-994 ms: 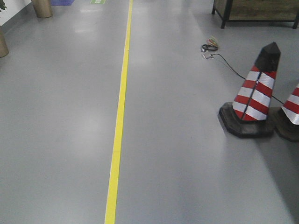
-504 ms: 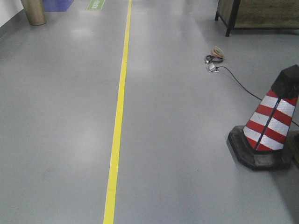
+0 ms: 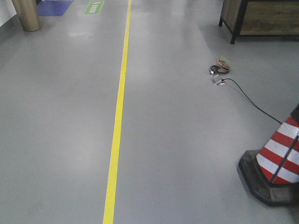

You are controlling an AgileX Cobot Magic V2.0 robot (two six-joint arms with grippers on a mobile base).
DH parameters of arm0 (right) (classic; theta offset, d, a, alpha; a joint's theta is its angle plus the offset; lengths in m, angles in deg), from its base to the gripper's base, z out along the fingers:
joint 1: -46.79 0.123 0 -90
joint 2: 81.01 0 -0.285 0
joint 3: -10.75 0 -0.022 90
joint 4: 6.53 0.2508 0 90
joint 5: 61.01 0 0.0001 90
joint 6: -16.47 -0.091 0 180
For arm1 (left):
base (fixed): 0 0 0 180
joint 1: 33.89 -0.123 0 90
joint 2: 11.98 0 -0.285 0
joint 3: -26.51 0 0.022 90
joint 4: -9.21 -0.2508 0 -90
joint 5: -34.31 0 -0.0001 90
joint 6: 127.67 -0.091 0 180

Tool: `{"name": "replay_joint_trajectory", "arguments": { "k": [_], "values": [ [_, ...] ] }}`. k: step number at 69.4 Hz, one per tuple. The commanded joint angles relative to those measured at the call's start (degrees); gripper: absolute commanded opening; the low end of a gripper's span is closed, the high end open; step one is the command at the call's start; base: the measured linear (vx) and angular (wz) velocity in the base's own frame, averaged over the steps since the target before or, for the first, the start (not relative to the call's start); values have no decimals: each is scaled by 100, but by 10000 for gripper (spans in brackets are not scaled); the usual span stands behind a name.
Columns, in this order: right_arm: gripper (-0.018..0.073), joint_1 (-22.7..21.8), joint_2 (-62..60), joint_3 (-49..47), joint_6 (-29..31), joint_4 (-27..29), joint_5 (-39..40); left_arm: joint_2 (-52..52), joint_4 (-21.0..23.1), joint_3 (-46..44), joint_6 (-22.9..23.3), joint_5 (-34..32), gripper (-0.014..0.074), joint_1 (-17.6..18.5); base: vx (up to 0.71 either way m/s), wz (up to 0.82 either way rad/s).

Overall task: Move and align brake pads A on conveyor
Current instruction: 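Drive along the yellow floor line past the striped cones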

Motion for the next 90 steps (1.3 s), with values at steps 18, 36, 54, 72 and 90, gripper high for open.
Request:
{"name": "replay_joint_trajectory", "arguments": {
  "k": [18, 36, 54, 72, 90],
  "values": [
    [-4, -22, 28, -183, 29, -65, 547, 24, 57, -169, 24, -554, -6, 26, 49, -1],
    [-4, -22, 28, -183, 29, -65, 553, 24, 57, -169, 24, -559, -6, 26, 41, -36],
    [-4, -22, 28, -183, 29, -65, 553, 24, 57, -169, 24, -559, -6, 26, 31, -80],
    [-4, -22, 28, -183, 29, -65, 553, 24, 57, -169, 24, -559, -6, 26, 23, -91],
    [-4, -22, 28, -183, 29, -65, 544, 24, 57, -169, 24, -559, -6, 26, 21, -79]
  ]
}}
